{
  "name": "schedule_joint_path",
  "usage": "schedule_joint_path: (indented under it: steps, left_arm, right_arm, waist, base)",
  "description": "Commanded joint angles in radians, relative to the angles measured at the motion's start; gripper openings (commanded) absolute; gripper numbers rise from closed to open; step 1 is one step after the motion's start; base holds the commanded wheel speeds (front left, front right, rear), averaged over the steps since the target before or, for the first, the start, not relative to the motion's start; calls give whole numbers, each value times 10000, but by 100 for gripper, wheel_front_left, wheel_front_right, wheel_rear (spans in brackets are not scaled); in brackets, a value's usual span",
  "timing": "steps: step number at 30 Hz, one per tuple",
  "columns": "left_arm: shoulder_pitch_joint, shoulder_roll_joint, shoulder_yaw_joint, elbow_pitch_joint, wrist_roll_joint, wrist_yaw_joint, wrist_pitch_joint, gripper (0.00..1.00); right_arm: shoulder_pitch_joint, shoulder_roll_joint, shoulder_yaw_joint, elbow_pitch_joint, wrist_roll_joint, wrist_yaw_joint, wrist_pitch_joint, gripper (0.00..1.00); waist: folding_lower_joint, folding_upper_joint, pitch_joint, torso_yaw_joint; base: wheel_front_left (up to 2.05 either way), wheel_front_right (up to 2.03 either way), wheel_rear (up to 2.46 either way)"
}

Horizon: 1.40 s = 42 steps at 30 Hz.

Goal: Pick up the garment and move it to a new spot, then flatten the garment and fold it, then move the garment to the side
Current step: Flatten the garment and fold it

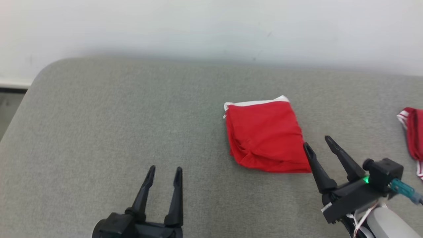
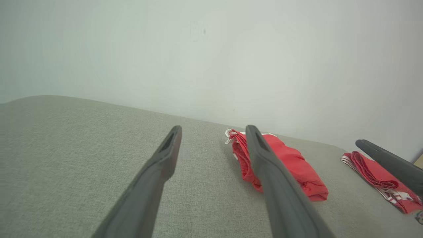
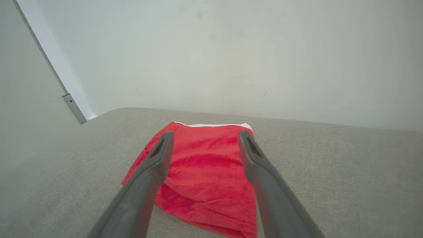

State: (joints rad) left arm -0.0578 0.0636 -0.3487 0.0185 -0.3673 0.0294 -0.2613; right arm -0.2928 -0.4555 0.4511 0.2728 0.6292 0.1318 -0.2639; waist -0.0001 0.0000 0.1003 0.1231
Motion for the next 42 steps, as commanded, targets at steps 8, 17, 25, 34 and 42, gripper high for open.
schedule_joint_path:
  steps: [8,17,25,34,42]
  left_arm:
    - [744,134,631,-136,340,152,-38,100]
    - [1552,58,1272,-404,675,-39,-37,100]
    - [2150,-53,1787,-526,1170,-235,-37,100]
    - [2664,-128,2014,-396,1541,-359,-37,100]
    - [2694,-136,1941,-79,1674,-590,-37,100]
  right_arm:
    - [1474,581,-1364,-724,-1319,-29,-3,100]
    - [2967,1264,-2165,-1596,-2361,-29,-3,100]
    - [4010,2013,-2374,-1909,-2615,-29,-3,100]
    - [4405,2095,-2615,-2011,-2769,-29,-3,100]
    - [4499,2198,-2801,-1919,-2768,-29,-3,100]
  waist:
    - [1,0,-1001,-662]
    - [1,0,-1517,-952]
    - [1,0,-1837,-1171]
    - [1,0,-2113,-1335]
    - [1,0,-2120,-1270]
  base:
    - [0,0,0]
    - [0,0,0]
    - [0,0,0]
    - [0,0,0]
    - [0,0,0]
